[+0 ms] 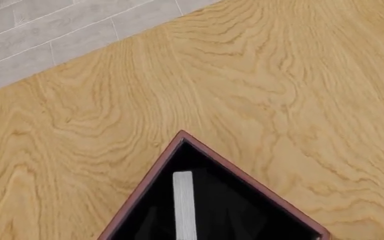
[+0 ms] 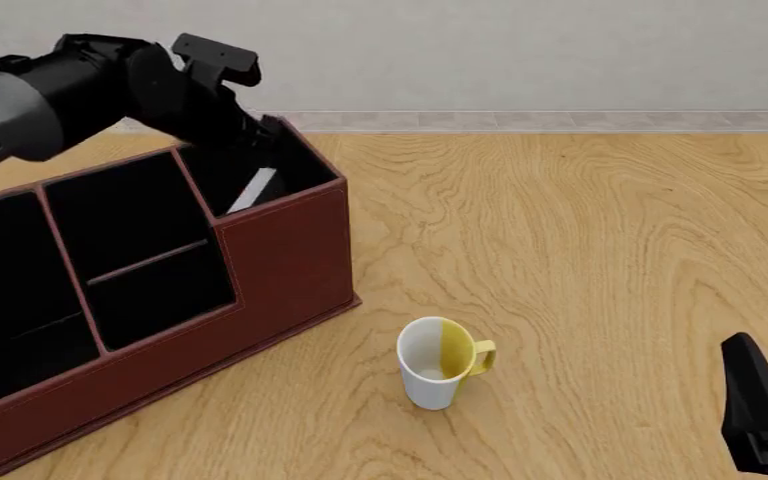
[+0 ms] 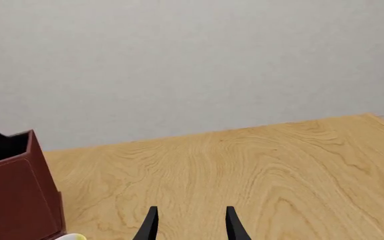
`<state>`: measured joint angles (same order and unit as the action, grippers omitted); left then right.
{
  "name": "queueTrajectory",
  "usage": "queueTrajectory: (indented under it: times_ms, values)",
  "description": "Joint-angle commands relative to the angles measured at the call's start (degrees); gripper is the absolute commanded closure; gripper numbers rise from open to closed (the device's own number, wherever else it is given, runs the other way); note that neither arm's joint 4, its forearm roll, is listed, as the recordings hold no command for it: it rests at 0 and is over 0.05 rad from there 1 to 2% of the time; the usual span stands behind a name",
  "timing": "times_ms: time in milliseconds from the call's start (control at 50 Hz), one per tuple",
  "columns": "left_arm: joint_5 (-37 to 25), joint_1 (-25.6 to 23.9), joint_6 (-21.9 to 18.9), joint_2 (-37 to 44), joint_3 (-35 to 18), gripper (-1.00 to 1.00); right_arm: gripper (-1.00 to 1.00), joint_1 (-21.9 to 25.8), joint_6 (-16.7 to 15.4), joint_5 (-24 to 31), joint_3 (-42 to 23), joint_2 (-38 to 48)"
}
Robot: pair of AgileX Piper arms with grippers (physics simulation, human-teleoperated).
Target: Pick up the book and place it in the right compartment of the caddy.
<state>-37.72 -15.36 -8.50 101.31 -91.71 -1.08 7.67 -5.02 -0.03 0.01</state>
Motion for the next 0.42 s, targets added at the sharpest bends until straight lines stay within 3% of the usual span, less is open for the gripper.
queueTrajectory:
  times_ms: [20, 140, 420]
  values:
    - [-1.8, 0.2, -0.3, -2.5, -1.8, -1.0, -1.0, 0.0, 0.1, -0.1, 0.0, 0.0]
    - [-3.1, 1.2, -2.3, -6.1, -2.4, -1.0, -1.0, 0.0, 0.1, -0.1, 0.0, 0.0]
    - [-7.5, 0.1, -2.2, -16.1, -4.6, -1.0, -1.0, 0.6, 0.0, -0.1, 0.0, 0.0]
